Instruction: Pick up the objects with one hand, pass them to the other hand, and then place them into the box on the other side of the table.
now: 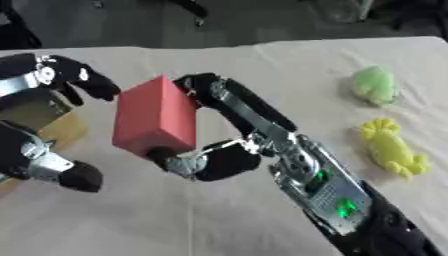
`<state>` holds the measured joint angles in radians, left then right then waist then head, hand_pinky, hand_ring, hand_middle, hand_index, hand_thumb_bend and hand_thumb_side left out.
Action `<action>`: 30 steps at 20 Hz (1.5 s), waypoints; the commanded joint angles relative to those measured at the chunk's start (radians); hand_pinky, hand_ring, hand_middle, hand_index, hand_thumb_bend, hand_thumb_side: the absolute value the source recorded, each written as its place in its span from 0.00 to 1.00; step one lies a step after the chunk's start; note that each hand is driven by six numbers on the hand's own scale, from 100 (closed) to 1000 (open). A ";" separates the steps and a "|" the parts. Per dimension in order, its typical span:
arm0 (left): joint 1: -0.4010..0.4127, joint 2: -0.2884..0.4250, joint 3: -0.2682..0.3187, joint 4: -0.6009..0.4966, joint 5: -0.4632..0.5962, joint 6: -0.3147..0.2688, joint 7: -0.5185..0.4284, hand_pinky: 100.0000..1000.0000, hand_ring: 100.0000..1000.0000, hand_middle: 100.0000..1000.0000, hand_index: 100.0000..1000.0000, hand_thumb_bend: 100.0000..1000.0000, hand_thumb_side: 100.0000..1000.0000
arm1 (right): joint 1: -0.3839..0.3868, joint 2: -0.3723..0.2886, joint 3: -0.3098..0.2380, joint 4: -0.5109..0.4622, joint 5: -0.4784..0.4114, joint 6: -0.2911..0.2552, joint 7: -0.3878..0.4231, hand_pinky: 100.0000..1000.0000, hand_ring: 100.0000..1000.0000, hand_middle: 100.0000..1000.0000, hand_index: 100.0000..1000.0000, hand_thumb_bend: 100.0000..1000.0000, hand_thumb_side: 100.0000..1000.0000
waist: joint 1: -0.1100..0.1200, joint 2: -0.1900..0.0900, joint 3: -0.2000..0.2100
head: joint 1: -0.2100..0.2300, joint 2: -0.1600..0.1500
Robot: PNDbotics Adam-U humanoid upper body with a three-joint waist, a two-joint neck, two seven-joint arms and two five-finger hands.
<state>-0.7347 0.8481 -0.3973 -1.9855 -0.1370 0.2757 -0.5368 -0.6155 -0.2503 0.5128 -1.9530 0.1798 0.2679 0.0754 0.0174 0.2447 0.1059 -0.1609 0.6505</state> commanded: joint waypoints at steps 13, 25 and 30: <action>-0.056 -0.021 -0.019 -0.014 -0.132 0.042 0.030 0.75 0.80 0.71 0.84 1.00 0.58 | -0.017 0.002 0.003 -0.016 -0.008 -0.006 0.011 0.69 0.46 0.41 0.50 0.00 0.06 | 0.000 -0.008 0.000 | 0.012 -0.009; -0.075 -0.060 -0.030 -0.012 -0.142 0.072 0.034 0.74 0.79 0.70 0.83 1.00 0.51 | -0.021 0.009 0.006 -0.021 -0.013 -0.022 0.017 0.69 0.46 0.41 0.50 0.00 0.06 | -0.002 -0.005 -0.001 | 0.015 -0.010; -0.081 -0.071 -0.034 -0.011 -0.146 0.080 0.036 0.74 0.79 0.70 0.83 1.00 0.48 | -0.022 0.010 0.006 -0.022 -0.013 -0.028 0.017 0.69 0.46 0.41 0.50 0.00 0.06 | -0.001 -0.003 -0.002 | 0.017 -0.015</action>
<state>-0.7962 0.7655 -0.4367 -1.9852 -0.2802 0.3509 -0.5031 -0.6216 -0.2412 0.5196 -1.9532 0.1709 0.2451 0.0925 0.0137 0.2547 0.1045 -0.1465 0.6471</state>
